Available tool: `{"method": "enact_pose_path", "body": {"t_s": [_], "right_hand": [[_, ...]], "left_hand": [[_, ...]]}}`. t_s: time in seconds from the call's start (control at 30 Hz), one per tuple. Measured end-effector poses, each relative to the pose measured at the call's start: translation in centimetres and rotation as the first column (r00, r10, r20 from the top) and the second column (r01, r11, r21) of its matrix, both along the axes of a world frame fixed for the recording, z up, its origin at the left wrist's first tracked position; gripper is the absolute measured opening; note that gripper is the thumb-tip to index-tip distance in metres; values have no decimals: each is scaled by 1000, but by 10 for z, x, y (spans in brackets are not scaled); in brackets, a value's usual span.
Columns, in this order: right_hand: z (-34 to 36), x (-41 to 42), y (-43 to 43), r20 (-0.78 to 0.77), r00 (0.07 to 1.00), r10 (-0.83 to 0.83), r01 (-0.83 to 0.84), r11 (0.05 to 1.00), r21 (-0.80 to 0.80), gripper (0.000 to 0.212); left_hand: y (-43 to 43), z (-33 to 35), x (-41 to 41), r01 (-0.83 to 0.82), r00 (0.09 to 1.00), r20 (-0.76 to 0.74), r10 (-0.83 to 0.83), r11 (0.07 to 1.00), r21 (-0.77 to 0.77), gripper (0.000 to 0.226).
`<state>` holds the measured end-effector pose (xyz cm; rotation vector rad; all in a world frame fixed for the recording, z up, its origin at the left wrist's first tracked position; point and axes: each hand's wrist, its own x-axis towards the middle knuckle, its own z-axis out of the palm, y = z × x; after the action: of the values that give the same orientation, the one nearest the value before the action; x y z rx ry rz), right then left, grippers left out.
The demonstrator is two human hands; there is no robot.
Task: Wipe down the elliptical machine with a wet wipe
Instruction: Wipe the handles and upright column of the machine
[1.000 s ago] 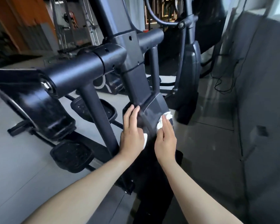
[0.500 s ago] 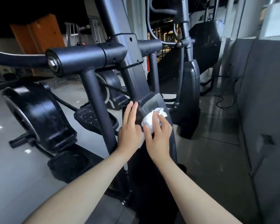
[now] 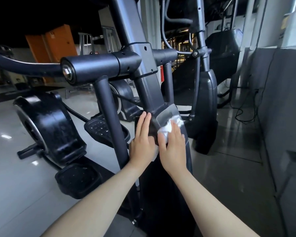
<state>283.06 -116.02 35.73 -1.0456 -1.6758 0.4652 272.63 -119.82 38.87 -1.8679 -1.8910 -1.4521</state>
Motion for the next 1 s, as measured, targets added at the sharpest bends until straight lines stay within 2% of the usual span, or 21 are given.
{"method": "enact_pose_path", "body": {"t_s": [0.07,0.17,0.23,0.33,0.43,0.53,0.57,0.67,0.73,0.87,1.0], "right_hand": [[-12,6,-5,-48,999,-17,13,998,-67,62],[9,1,-4,-113,993,22,-29,998,-61,57],[41,-11,3,-108,991,78,-76,997,16,52],[75,-30,15,13,994,106,-107,987,118,43],[74,-27,14,74,995,73,-85,981,174,37],[58,-15,2,141,990,19,-74,917,393,25],[58,-12,2,138,990,29,-82,915,396,24],[69,-15,5,45,998,53,-62,969,239,23],[76,-22,10,-15,997,76,-71,978,196,23],[74,-26,9,52,987,155,-162,970,181,35],[43,-3,5,10,983,184,-183,968,172,44]], "left_hand": [[0,1,0,6,1000,14,-6,1000,-11,80],[-1,6,2,26,996,81,-24,999,-19,78],[-3,11,2,57,992,117,-55,998,-20,66],[-6,19,-5,96,986,137,-97,995,14,53],[-4,22,-6,68,972,223,-68,998,9,48],[-6,23,-1,57,947,316,-55,998,1,46],[-7,23,-1,51,948,313,-50,999,7,48],[-6,23,-6,49,959,279,-45,999,-6,51],[-5,22,-9,52,962,267,-48,999,-8,45],[-6,22,-7,49,963,265,-48,999,3,32],[-5,26,-7,70,965,256,-54,996,-55,49]]}}
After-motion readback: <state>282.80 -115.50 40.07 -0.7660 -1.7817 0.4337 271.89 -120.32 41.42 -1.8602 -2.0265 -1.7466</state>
